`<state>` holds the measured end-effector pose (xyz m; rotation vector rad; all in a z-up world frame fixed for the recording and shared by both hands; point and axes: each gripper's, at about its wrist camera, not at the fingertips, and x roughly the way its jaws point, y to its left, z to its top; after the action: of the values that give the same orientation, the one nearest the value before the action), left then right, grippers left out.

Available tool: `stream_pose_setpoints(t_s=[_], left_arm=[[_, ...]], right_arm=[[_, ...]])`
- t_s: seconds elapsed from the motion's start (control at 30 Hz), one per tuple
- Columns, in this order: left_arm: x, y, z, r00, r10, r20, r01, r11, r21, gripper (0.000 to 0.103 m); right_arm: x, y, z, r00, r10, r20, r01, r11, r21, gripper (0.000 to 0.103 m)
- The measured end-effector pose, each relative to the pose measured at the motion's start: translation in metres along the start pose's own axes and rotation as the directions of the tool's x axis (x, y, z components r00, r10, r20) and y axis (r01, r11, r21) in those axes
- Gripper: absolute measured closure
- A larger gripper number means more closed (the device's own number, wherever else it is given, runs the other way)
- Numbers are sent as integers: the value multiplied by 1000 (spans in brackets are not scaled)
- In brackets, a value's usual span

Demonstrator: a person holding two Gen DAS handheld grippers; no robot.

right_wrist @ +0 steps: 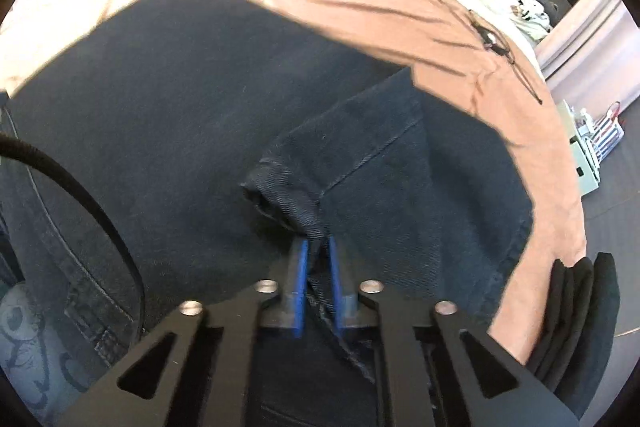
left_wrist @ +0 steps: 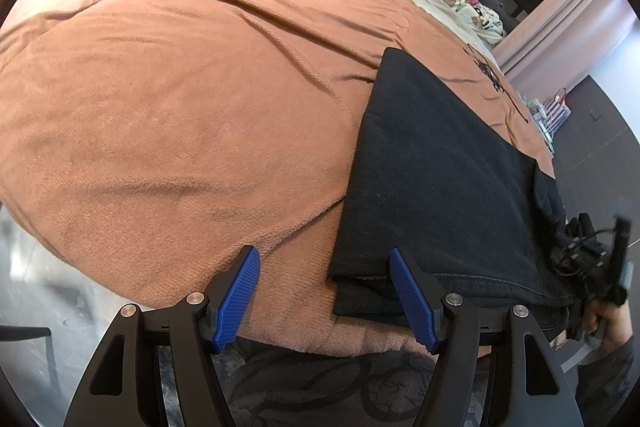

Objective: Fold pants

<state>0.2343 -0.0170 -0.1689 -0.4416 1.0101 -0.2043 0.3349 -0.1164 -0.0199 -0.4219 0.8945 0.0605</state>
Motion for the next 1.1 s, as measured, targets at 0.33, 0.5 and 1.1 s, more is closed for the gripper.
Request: stream_pose_setpoints(t_s=[0.33,0.5,1.1], left_arm=[[1,1,1,1000,3,-1,-3,1000,-2,33],[2,0,1,1000,9,-3,-9,1000,0,33],[-5,-18,9,1000,-19,-9,19,997,79,33]], right_arm=[[-38,-97,11,994,1,112,-32,962,271,102],[-33,-140,7,993,-2,121,-44,924,379,102],[-47,-160,-81,981,82,178,-179,742,646,52]])
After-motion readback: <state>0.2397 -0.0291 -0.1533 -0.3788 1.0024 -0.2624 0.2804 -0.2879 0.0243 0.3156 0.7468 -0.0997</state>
